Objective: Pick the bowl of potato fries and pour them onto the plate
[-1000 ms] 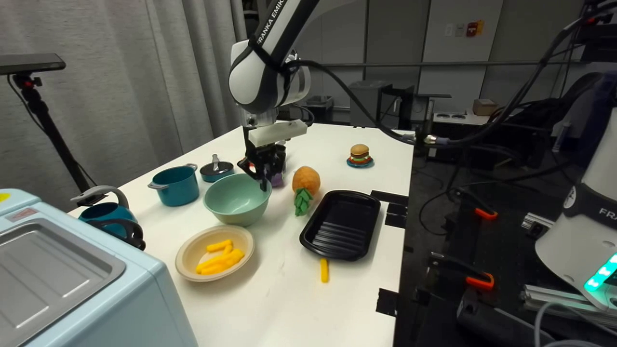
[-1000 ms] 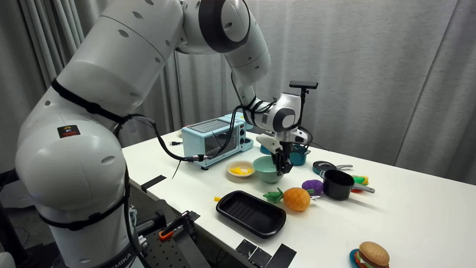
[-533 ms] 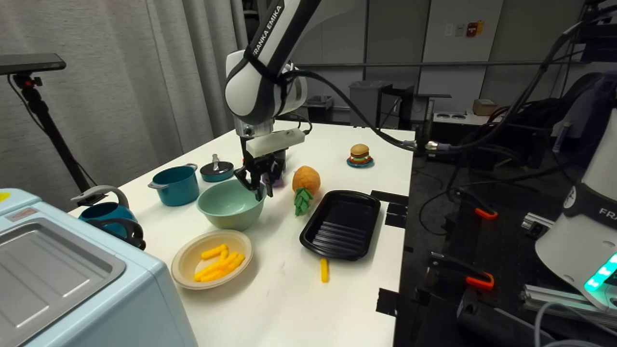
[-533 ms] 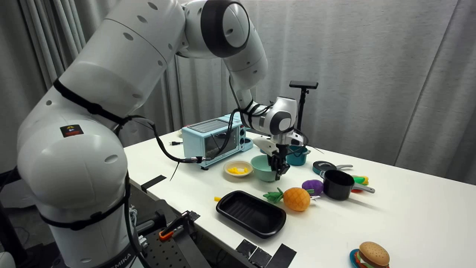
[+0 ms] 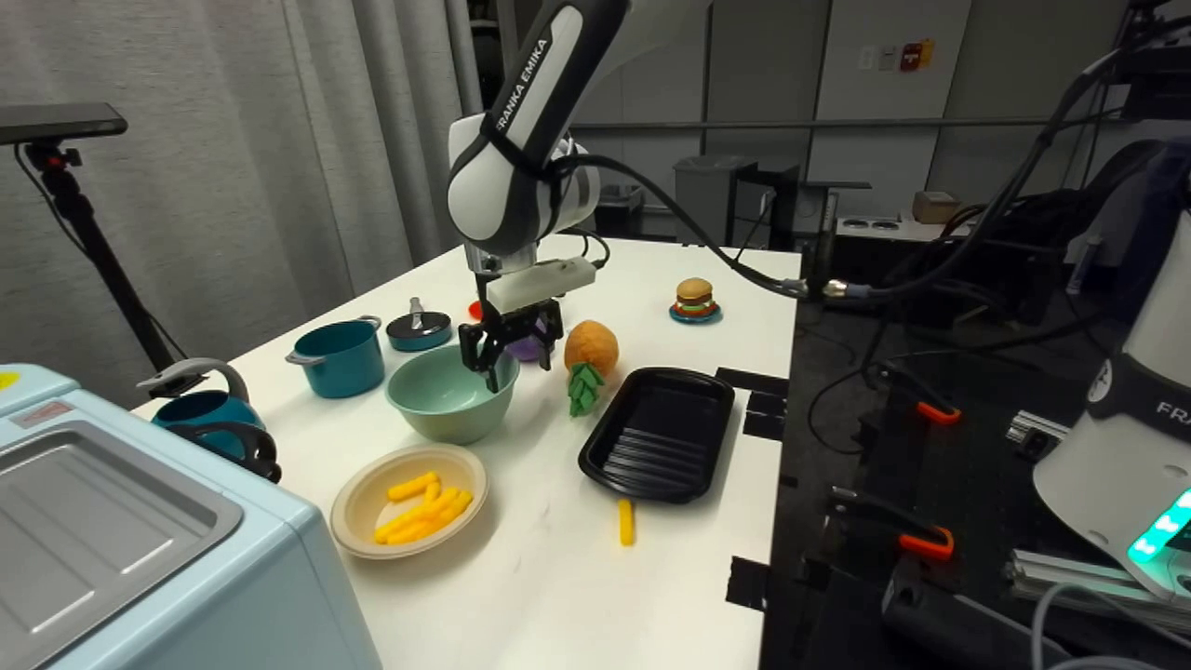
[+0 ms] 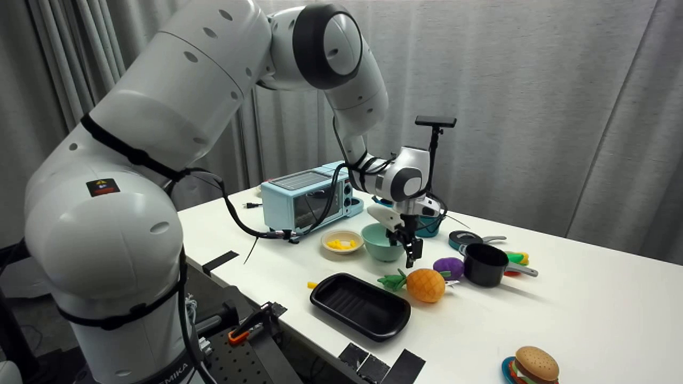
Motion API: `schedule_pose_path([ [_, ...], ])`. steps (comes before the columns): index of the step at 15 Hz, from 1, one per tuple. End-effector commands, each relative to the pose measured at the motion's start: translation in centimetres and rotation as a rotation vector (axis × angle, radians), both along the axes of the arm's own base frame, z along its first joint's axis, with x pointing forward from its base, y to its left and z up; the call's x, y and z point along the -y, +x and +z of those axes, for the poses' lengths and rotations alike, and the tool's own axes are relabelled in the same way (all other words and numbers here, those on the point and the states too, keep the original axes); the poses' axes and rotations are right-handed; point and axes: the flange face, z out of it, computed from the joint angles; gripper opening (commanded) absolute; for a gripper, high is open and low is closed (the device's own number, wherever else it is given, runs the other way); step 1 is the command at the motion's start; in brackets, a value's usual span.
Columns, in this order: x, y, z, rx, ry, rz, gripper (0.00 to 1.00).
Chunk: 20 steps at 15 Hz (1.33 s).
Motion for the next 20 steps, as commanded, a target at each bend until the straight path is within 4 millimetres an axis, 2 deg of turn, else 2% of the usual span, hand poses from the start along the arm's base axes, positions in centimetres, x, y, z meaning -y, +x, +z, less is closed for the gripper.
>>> schedule_pose_path([
  [1, 0.3, 0.4, 2.4, 0.077, 0.009, 0.007, 1.0],
  [5, -0.1, 0.4, 5.7, 0.176, 0.025, 0.022, 1.0],
  [9, -0.5, -0.6, 9.7, 0.264, 0.05, 0.046, 1.0],
  [15, -2.5, -4.3, 13.8, 0.321, 0.065, 0.14, 1.0],
  [20, -3.9, -7.3, 15.6, 0.349, 0.075, 0.213, 1.0],
])
